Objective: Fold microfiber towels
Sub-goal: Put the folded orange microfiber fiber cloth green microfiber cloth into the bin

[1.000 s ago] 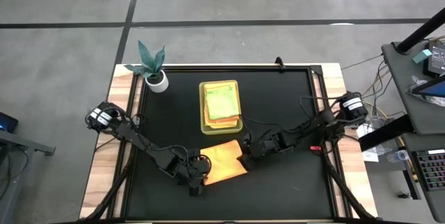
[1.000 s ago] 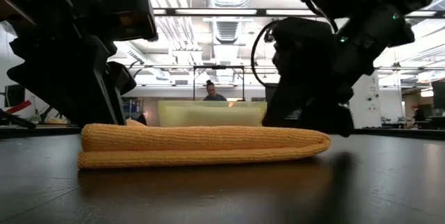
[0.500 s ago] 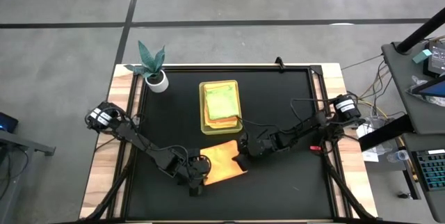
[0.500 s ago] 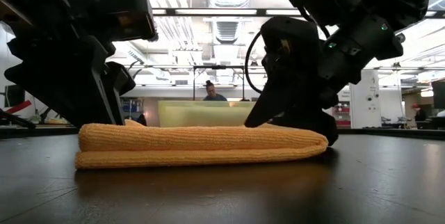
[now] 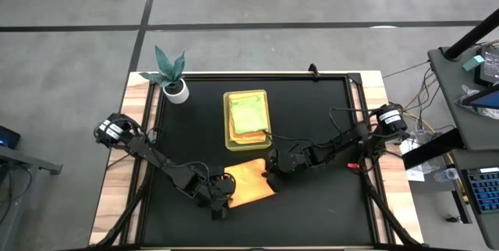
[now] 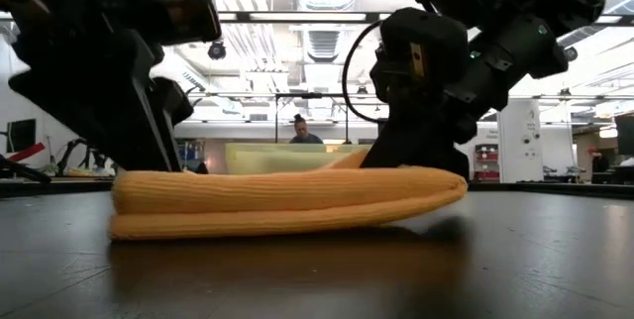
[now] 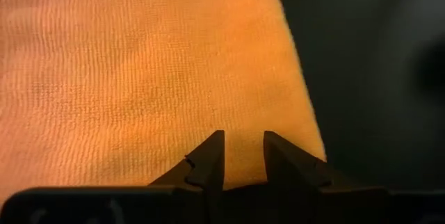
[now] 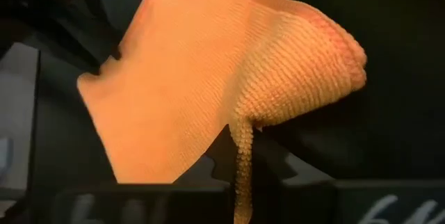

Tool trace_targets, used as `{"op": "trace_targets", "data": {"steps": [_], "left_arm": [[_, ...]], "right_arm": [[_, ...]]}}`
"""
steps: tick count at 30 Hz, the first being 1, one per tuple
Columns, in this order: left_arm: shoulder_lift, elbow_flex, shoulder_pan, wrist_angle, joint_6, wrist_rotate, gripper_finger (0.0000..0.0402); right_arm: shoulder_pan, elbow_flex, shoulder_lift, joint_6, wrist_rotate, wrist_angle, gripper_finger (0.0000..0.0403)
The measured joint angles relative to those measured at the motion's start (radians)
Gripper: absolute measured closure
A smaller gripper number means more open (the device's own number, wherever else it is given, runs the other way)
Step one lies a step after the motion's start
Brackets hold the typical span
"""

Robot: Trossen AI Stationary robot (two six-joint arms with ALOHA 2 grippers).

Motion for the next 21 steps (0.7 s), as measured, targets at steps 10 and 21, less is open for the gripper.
{"op": "trace_targets", "data": {"steps": [10,21], "left_arm": [[-0.066,0.002,-0.010,-0.110,0.000,0.000,0.0316],[-0.180,0.003,-0.011,-0.220,0.051,-0.140,0.0316]], "right_arm": [[-0.038,0.189,-0.049,-0.303,-0.008,-0.475,0.0392],[-0.081,0.478,-0.045,-0.919,0.051,-0.837,0.0392]]}}
